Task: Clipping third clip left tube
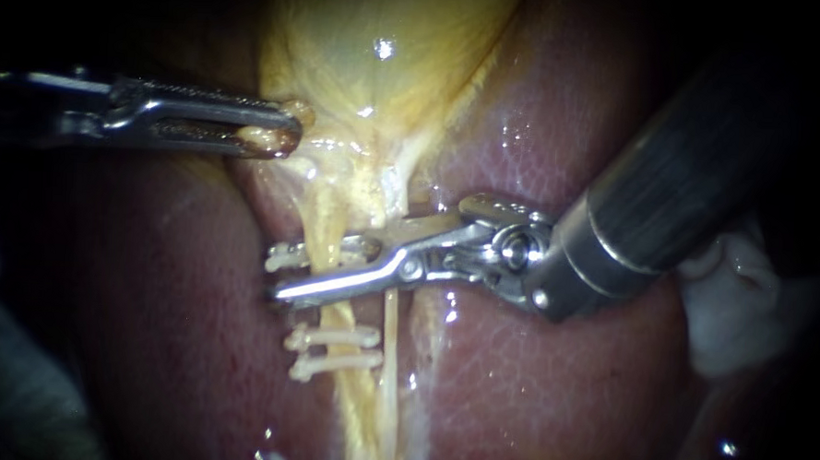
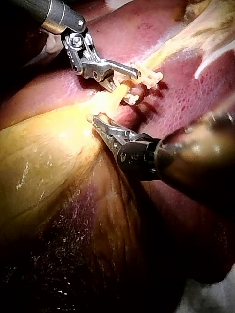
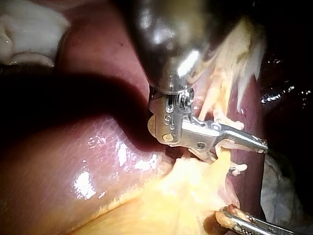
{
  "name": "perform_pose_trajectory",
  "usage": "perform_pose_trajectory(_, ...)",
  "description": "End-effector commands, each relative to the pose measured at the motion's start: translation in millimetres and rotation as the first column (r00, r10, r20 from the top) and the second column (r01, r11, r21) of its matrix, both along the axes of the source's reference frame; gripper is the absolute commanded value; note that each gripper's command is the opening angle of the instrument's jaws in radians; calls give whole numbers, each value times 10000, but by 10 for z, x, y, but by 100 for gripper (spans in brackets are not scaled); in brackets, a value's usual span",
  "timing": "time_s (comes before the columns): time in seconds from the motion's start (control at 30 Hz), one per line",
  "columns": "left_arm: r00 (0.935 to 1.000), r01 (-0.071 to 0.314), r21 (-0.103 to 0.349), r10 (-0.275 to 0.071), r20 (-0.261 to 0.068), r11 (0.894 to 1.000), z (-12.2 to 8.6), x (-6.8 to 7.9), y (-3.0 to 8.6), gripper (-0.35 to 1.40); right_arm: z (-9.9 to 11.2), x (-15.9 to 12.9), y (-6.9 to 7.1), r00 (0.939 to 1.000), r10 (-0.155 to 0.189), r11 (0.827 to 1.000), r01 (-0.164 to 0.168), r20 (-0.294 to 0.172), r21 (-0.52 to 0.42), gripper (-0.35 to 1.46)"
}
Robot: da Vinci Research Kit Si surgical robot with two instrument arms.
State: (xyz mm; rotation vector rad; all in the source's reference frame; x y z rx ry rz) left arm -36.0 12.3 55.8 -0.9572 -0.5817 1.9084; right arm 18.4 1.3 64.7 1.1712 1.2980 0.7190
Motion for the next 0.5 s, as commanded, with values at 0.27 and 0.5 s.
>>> perform_pose_trajectory(0.27, 10000, 1, 1, -1, 0, 10000, 0, 0, 0, -35, -21, -7, 13, 10000, -58, 9999, 59, -71, 141, 32)
perform_pose_trajectory(0.5, 10000, -7, 1, 7, 5, 10000, 1, 0, 1, -35, -27, -14, 18, 10000, 2, 9998, -1, -53, 191, -6)
